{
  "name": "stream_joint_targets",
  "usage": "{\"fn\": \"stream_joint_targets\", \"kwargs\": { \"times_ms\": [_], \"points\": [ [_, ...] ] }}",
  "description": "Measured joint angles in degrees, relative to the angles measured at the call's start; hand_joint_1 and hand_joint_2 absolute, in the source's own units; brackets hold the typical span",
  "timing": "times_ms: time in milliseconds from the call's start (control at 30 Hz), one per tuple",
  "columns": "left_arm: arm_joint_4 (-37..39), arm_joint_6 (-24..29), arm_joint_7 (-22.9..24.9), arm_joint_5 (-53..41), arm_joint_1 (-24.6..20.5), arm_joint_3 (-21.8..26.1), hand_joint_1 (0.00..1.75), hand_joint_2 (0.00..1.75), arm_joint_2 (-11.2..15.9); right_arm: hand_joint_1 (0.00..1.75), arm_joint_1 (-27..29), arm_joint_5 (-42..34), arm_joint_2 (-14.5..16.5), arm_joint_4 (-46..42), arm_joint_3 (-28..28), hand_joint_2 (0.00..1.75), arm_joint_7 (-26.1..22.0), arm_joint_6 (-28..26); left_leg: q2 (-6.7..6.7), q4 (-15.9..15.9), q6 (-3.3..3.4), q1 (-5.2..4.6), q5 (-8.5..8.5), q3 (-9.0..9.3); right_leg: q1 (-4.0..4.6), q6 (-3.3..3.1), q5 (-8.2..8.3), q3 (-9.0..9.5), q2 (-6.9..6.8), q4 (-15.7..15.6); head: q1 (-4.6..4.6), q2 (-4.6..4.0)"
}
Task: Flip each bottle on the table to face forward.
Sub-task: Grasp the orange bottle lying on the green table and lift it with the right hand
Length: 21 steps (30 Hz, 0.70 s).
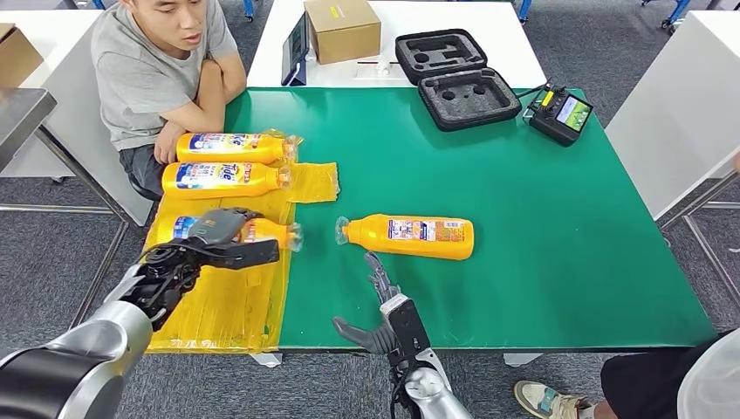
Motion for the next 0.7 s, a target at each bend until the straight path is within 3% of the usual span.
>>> {"fn": "stream_joint_targets", "kwargs": {
  "times_ms": [333, 700],
  "points": [
    [0.0, -0.08, 0.43, 0.64, -0.3, -1.8, 0.0, 1.75, -1.34, 0.0, 0.11, 0.08, -0.79, -0.01, -0.01, 1.75, 0.0, -0.35, 0.05, 0.0, -0.01, 0.01, -0.01, -0.01, 0.02, 0.01, 0.0, -0.03, 0.06, 0.0, -0.01, 0.0],
    [-0.1, 4.81, 0.93, 3.37, -0.31, -3.53, 0.0, 1.75, -1.31, 0.0, 0.12, 0.57, -1.21, -0.01, -0.02, 1.75, 0.0, -0.4, 0.04, 0.0, -0.01, 0.0, -0.01, -0.02, 0.0, 0.0, 0.0, -0.02, 0.06, 0.01, 0.0, 0.0]
  ]
}}
